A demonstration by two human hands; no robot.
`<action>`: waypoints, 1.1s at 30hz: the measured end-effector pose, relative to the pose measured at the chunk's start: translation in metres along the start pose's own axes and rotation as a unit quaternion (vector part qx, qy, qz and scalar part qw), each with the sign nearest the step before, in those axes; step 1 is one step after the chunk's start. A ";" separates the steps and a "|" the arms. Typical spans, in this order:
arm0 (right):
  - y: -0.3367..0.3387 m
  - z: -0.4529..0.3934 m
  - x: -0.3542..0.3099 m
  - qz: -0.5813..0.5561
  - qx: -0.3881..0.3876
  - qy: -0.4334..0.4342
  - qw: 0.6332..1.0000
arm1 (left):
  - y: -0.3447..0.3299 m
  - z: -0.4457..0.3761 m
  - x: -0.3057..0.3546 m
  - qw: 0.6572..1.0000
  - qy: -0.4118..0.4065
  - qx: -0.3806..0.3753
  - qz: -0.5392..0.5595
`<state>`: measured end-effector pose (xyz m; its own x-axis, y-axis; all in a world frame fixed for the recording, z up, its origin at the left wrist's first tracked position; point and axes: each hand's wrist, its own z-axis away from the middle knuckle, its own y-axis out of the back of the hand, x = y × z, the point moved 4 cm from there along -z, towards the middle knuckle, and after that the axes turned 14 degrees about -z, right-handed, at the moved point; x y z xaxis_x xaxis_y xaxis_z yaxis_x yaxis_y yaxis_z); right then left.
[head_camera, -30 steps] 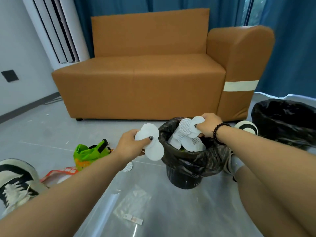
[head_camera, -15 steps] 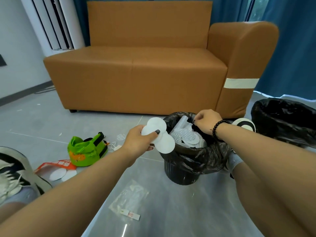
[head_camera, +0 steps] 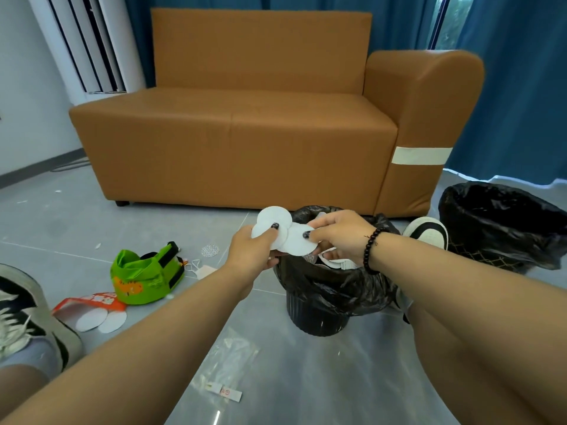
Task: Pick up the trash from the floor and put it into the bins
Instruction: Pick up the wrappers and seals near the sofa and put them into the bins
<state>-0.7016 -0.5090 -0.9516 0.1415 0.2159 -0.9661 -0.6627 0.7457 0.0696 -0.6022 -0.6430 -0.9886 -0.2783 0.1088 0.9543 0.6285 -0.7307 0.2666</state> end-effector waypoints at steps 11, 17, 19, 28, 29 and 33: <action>0.094 -0.023 -0.001 0.253 0.256 0.124 0.925 | -0.033 -0.036 0.007 0.966 -0.069 0.044 -0.244; 0.090 -0.028 0.011 0.376 0.184 0.129 0.899 | -0.064 -0.056 0.015 0.929 -0.104 0.022 -0.355; 0.085 -0.030 0.014 0.382 0.162 0.133 0.900 | -0.068 -0.061 0.017 0.928 -0.100 0.033 -0.358; 0.073 -0.036 0.005 0.326 0.181 0.166 0.913 | -0.046 -0.065 0.018 0.938 -0.085 0.078 -0.326; 0.068 -0.036 0.003 0.321 0.182 0.171 0.913 | -0.040 -0.064 0.017 0.937 -0.083 0.079 -0.329; 0.037 -0.032 -0.006 0.295 0.168 0.196 0.920 | -0.015 -0.055 0.007 0.942 -0.071 0.076 -0.321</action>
<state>-0.7503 -0.5030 -0.9508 -0.4899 0.4502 -0.7465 -0.2643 0.7393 0.6193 -0.6534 -0.6680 -0.9937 -0.5420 0.5921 0.5963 0.4640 -0.3808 0.7998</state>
